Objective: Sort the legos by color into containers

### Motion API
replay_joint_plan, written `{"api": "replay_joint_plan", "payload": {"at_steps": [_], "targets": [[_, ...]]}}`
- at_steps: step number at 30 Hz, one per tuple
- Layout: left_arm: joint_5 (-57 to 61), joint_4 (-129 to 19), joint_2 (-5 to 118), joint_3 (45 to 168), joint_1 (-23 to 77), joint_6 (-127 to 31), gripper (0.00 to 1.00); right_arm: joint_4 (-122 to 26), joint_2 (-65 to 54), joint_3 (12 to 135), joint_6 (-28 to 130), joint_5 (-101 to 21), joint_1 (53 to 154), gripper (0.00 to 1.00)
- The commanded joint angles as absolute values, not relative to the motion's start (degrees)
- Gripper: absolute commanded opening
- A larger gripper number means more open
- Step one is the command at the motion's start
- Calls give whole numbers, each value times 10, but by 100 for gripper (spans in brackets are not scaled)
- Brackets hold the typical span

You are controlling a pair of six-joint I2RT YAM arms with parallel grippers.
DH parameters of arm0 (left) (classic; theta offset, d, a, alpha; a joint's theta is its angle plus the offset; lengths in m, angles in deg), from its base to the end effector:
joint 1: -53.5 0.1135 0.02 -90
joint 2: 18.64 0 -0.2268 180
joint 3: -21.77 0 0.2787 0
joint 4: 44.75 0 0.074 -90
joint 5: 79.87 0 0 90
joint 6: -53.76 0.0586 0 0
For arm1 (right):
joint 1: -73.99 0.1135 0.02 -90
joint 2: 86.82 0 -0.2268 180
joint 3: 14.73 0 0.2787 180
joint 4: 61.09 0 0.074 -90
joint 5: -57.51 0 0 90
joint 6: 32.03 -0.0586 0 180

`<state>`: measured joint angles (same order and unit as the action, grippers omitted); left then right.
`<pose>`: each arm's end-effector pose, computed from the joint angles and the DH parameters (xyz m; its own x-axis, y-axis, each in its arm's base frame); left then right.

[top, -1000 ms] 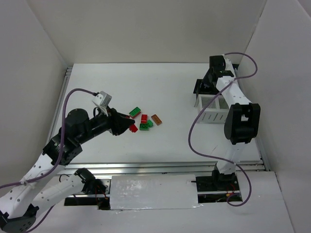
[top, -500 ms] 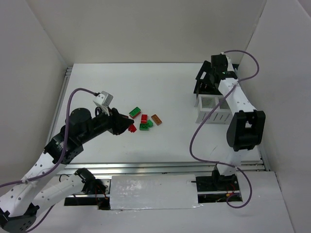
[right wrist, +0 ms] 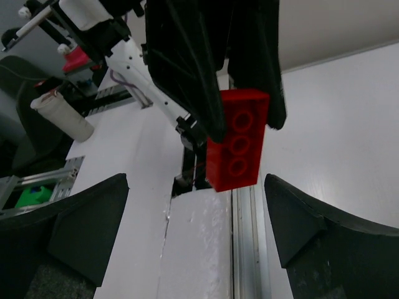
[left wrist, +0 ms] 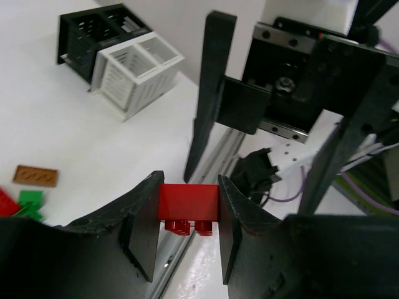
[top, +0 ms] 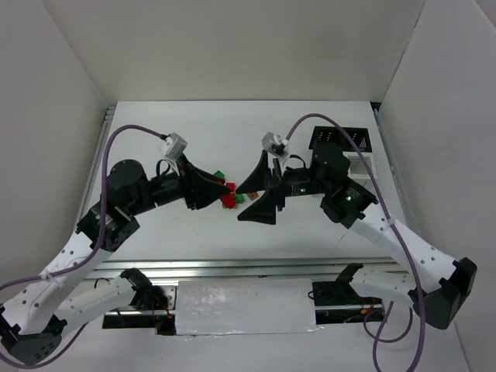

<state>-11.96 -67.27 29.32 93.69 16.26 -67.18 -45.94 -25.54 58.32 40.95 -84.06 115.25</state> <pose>0.1865 -0.1695 0.3983 -0.4250 -0.2753 -0.8623 0.7479 0.4298 -0.5059 0.1908 0.2285 0.3627 -0.3344 -0.0514 -0.9410 -0.9411 -0.0350 0.3364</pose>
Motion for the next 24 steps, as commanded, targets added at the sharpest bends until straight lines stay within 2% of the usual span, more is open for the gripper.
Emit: {"api": "replay_joint_plan", "payload": {"at_steps": [1, 9, 12, 13, 14, 15, 16, 17, 18, 19, 20, 22, 23, 24], "targets": [[-186, -585, 286, 935, 162, -702, 0, -579, -251, 566, 364, -852, 1142, 97], [-241, -531, 282, 921, 162, -732, 0, -610, -234, 573, 333, -836, 1162, 89], [-241, -522, 285, 915, 161, -731, 0, -620, -220, 592, 315, -838, 1175, 77], [-240, -521, 286, 914, 161, -730, 0, -624, -216, 594, 313, -841, 1176, 62], [-240, -516, 287, 912, 161, -729, 0, -628, -214, 595, 309, -846, 1178, 51], [-239, -516, 288, 912, 161, -729, 0, -632, -209, 596, 305, -848, 1182, 33], [-233, -516, 288, 912, 162, -727, 0, -635, -207, 597, 297, -848, 1184, 3], [-227, -517, 289, 912, 161, -725, 4, -636, -205, 596, 294, -850, 1184, 0], [-216, -521, 289, 914, 161, -722, 13, -637, -203, 594, 295, -851, 1184, 0], [-197, -526, 288, 915, 161, -718, 31, -622, -203, 589, 310, -845, 1184, 0], [-116, -537, 290, 926, 162, -718, 99, -604, -203, 588, 324, -830, 1179, 0], [-1, -628, 301, 956, 162, -719, 100, -510, -199, 599, 359, -721, 1160, 0], [136, -682, 327, 1018, 162, -724, 100, -483, -183, 604, 357, -674, 1120, 0], [206, -805, 341, 1052, 162, -734, 100, -437, -170, 632, 350, -541, 1094, 0]]}}
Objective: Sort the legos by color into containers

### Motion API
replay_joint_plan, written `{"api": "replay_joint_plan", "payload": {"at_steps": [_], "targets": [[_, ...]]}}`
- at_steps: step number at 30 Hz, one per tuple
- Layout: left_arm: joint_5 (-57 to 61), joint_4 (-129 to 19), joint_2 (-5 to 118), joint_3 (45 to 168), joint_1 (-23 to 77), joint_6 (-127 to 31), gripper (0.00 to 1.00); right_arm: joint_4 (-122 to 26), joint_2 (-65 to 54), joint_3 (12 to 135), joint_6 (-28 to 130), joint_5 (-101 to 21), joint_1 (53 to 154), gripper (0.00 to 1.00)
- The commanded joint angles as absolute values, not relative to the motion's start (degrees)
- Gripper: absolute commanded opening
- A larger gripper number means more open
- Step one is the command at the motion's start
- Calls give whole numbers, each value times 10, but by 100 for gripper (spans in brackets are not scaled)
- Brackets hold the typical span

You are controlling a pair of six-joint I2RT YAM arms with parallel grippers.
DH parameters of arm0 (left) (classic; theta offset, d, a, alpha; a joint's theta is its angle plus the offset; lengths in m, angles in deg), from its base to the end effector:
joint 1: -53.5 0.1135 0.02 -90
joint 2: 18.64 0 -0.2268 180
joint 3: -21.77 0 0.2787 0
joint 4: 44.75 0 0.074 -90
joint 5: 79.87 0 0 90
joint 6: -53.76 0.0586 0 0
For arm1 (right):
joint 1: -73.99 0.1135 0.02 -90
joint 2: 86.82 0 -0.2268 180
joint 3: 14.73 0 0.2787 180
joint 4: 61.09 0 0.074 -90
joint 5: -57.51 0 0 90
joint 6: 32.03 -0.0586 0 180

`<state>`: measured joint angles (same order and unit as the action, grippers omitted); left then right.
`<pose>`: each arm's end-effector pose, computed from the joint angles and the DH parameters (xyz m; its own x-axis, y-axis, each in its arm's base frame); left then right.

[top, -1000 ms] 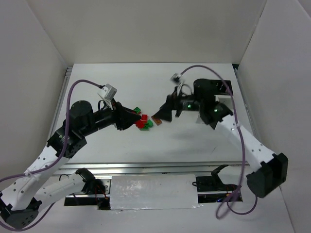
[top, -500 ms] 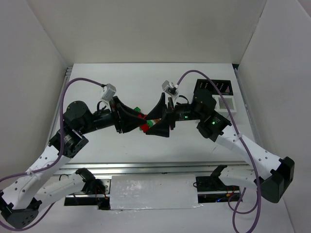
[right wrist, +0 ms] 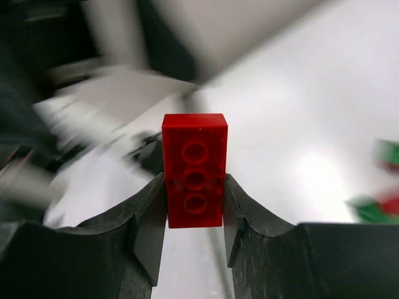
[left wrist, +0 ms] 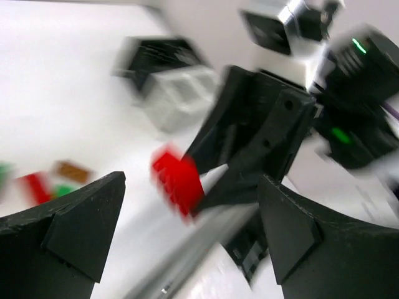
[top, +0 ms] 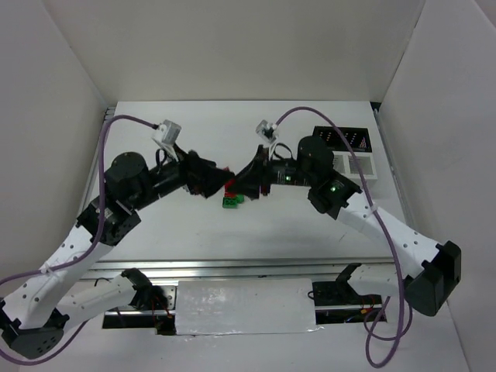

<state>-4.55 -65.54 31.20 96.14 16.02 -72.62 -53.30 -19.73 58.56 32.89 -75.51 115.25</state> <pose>0.1955 -0.1686 0.4111 -0.4265 -0.3960 -0.8132 0.6662 0.4706 -0.5786 0.2184 0.2448 0.3493 -0.4406 0.0257 -0.8973 -0.8922 0.0982 0.4409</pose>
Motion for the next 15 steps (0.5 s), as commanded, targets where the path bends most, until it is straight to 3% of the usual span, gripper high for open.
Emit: {"api": "replay_joint_plan", "payload": {"at_steps": [1, 2, 3, 4, 6, 9, 15], "targets": [[269, -860, 352, 1109, 162, -749, 99, -347, -153, 654, 335, -460, 1070, 0], [364, -900, 361, 1123, 162, -753, 100, -304, -115, 677, 331, -378, 1045, 0], [399, -949, 357, 1129, 162, -757, 99, -250, -97, 716, 333, -234, 994, 0], [422, -960, 348, 1120, 162, -752, 100, -223, -76, 738, 329, -187, 960, 0], [445, -975, 308, 1096, 162, -733, 100, -179, -16, 792, 310, -144, 852, 0], [445, -969, 247, 1003, 162, -703, 100, -183, 42, 829, 288, -107, 768, 0], [446, -973, 174, 909, 162, -686, 100, -138, 157, 923, 272, -59, 722, 0]]}}
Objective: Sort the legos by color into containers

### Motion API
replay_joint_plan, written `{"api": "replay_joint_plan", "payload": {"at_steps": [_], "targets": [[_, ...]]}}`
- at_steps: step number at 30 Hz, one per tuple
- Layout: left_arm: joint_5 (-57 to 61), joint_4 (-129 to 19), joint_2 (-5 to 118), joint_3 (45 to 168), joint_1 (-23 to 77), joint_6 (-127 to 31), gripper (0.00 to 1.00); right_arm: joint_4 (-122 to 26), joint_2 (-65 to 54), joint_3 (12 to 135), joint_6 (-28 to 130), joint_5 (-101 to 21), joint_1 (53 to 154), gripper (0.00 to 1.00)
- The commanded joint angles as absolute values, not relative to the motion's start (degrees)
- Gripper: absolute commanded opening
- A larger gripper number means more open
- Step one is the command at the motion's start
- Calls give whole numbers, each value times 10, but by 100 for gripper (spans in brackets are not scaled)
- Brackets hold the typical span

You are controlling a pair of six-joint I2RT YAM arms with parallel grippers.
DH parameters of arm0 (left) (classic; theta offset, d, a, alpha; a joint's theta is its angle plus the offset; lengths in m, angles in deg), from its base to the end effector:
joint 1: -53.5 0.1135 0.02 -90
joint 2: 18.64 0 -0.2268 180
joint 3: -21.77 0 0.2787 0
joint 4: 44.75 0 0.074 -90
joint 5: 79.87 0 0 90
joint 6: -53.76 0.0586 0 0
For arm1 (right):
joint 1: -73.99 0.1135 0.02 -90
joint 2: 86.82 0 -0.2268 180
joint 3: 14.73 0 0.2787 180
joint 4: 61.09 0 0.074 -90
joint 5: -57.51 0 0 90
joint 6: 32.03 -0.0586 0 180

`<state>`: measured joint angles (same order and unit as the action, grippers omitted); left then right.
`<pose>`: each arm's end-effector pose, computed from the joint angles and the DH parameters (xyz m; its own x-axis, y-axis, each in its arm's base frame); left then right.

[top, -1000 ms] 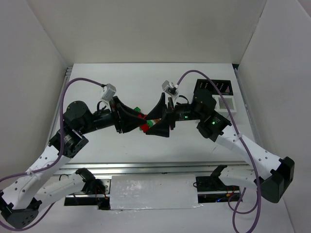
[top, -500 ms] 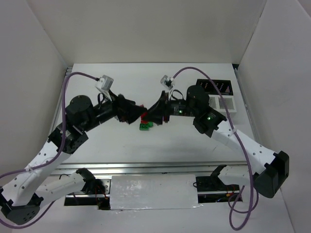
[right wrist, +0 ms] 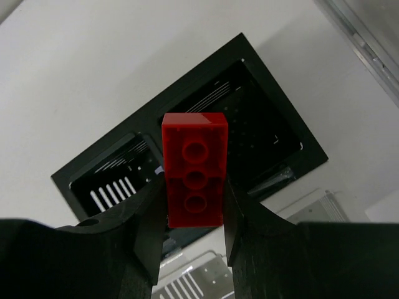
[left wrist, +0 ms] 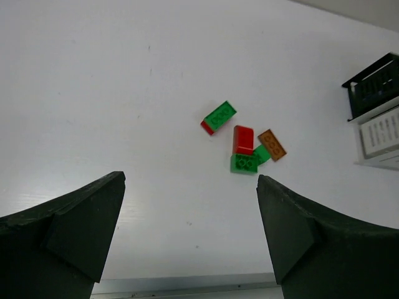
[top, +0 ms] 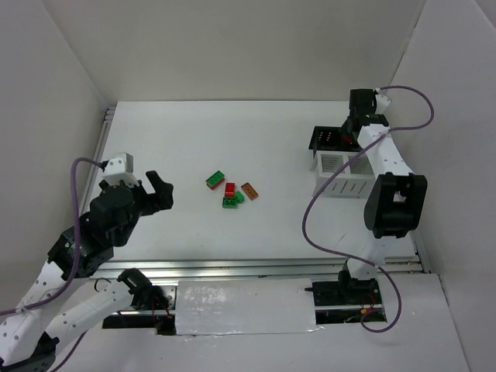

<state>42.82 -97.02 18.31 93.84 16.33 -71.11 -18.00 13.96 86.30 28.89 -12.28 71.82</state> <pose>0.1662 -0.0863 0.3738 -0.2484 -0.4155 -0.8750 -0.0545 0.9079 -0.4156 0.4346 -0.0367 0.2498 -0.4535 0.4736 -0.7550 0.5825 0.7987 0.1511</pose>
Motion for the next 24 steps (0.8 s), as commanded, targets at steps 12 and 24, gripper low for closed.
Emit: {"api": "replay_joint_plan", "payload": {"at_steps": [12, 24], "targets": [[397, -962, 204, 895, 162, -655, 100, -125, 207, 961, 290, -52, 700, 55], [429, -974, 204, 898, 168, -667, 99, -125, 117, 970, 345, -143, 769, 99]]}}
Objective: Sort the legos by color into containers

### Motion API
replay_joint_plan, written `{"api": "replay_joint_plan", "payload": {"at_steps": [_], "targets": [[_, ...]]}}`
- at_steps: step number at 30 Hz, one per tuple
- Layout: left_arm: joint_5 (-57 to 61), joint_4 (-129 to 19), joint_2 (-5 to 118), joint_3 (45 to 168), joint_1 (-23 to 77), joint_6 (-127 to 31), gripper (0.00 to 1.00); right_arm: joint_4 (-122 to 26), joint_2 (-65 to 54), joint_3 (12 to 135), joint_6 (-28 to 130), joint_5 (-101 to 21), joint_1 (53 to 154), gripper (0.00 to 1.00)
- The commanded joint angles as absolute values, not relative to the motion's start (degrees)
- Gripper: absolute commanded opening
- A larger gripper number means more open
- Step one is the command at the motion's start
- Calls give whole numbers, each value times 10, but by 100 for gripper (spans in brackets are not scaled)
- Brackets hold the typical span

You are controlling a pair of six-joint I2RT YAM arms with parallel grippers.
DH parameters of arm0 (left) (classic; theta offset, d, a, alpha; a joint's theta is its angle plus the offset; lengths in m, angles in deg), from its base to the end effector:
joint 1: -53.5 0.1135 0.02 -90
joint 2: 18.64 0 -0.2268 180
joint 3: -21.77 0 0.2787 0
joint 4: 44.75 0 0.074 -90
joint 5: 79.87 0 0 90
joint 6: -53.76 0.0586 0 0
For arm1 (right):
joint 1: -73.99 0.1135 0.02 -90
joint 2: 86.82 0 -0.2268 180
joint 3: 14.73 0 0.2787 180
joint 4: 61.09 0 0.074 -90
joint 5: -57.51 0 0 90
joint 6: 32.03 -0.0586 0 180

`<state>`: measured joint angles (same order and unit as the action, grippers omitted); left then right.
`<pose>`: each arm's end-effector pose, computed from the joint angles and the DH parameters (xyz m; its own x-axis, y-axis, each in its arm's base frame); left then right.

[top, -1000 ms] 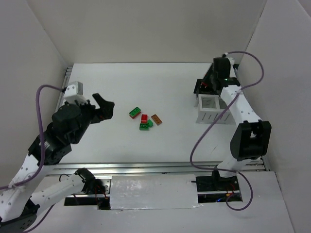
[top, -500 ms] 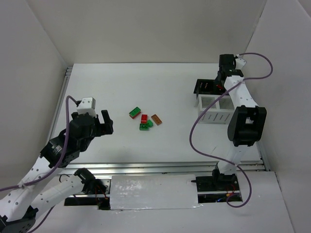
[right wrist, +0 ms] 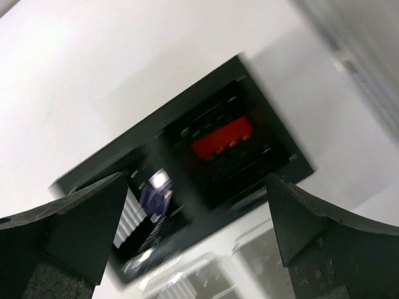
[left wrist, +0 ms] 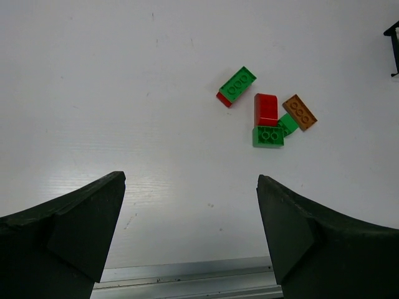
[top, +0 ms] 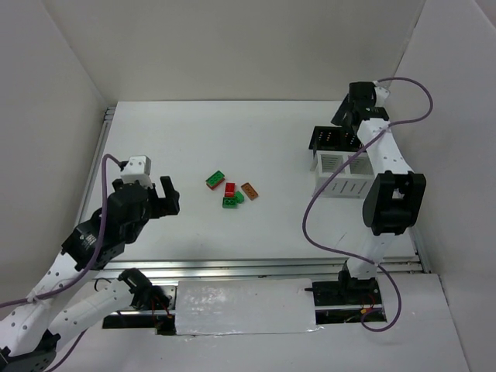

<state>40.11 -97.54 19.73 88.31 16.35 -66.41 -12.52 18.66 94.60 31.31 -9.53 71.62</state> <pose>0.1781 -0.0982 0.3339 -0.3680 -0.2673 -0.8906 -0.0277 0.9605 -0.2769 0.4482 -0.0414 0.2607 -0.4869 0.4337 -0.7582 0.5970 0.7989 0.0735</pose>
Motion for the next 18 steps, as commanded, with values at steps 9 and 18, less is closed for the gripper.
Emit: {"api": "replay_joint_plan", "payload": {"at_steps": [9, 18], "targets": [[524, -1024, 198, 912, 247, -749, 99, -174, 124, 895, 349, -134, 1108, 99], [504, -1017, 199, 907, 256, -736, 100, -109, 331, 1039, 217, -37, 1244, 86]]}}
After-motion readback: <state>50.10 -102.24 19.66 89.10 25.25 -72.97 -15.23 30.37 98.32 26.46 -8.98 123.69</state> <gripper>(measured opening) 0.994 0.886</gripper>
